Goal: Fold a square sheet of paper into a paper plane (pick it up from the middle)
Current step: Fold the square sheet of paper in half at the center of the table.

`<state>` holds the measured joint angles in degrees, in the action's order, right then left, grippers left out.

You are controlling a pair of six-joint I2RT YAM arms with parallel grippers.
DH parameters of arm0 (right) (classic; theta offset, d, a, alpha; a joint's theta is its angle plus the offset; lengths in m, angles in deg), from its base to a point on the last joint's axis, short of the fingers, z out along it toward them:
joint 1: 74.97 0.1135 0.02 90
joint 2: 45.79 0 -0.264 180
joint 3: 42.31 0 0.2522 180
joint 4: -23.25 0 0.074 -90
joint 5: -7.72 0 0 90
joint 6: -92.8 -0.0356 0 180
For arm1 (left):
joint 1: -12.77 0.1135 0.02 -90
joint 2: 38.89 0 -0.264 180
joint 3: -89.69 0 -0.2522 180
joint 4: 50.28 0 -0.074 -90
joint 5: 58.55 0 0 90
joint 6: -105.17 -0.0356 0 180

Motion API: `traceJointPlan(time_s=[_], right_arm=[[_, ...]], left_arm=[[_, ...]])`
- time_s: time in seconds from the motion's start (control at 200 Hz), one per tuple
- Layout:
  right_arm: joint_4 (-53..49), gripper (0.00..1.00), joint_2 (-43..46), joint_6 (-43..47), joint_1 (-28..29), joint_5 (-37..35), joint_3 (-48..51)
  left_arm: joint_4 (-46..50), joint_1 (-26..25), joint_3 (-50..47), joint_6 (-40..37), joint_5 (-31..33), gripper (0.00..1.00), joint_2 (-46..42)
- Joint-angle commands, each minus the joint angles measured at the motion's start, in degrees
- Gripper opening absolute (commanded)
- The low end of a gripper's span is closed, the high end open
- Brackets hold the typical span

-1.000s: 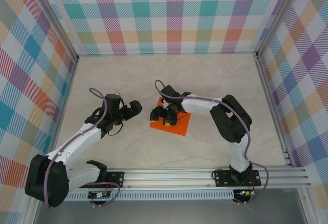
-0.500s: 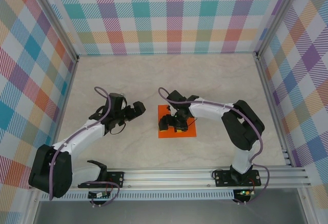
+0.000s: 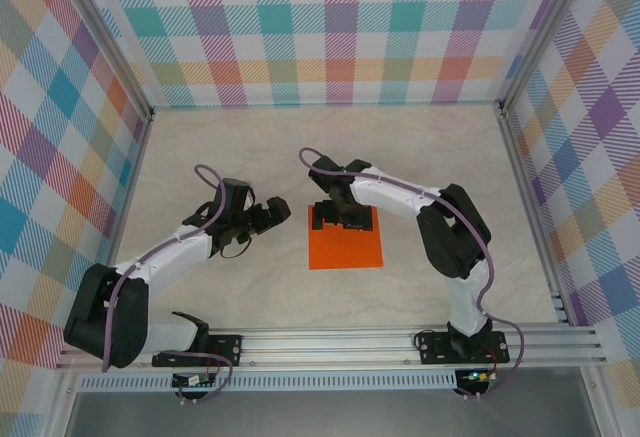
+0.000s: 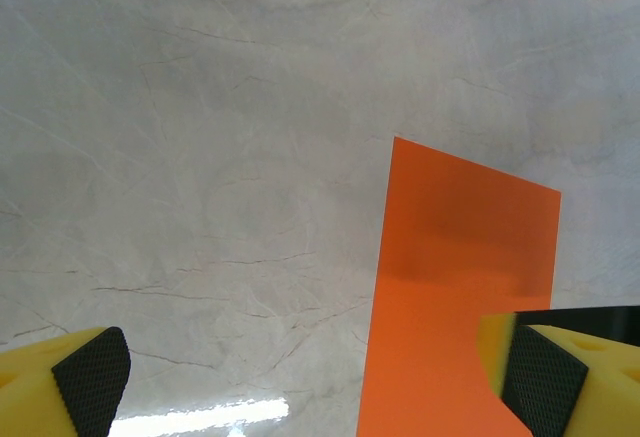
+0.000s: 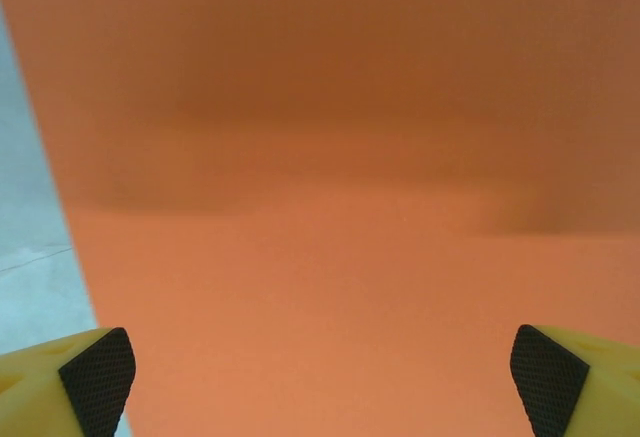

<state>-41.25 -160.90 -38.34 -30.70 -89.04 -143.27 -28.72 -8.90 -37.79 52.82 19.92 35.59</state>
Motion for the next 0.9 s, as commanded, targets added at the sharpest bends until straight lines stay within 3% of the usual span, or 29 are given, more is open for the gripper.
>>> traceJointPlan(time_s=[0.0, 0.345, 0.895], right_arm=[[-2.26, 1.00, -2.32, -0.78, -0.10, 0.13, -2.41], [-2.38, 1.00, -8.00, -1.81, -0.10, 0.44, -3.86], [1.49, 0.95, -11.48, -3.16, 0.28, 3.20, 3.23]], left_arm=[[1.03, -0.74, 2.11, -1.86, -0.60, 1.00, 0.73], [1.88, -0.74, 2.96, -3.32, -0.67, 1.00, 1.67], [1.78, -0.74, 3.62, -3.81, -1.67, 1.00, 3.30]])
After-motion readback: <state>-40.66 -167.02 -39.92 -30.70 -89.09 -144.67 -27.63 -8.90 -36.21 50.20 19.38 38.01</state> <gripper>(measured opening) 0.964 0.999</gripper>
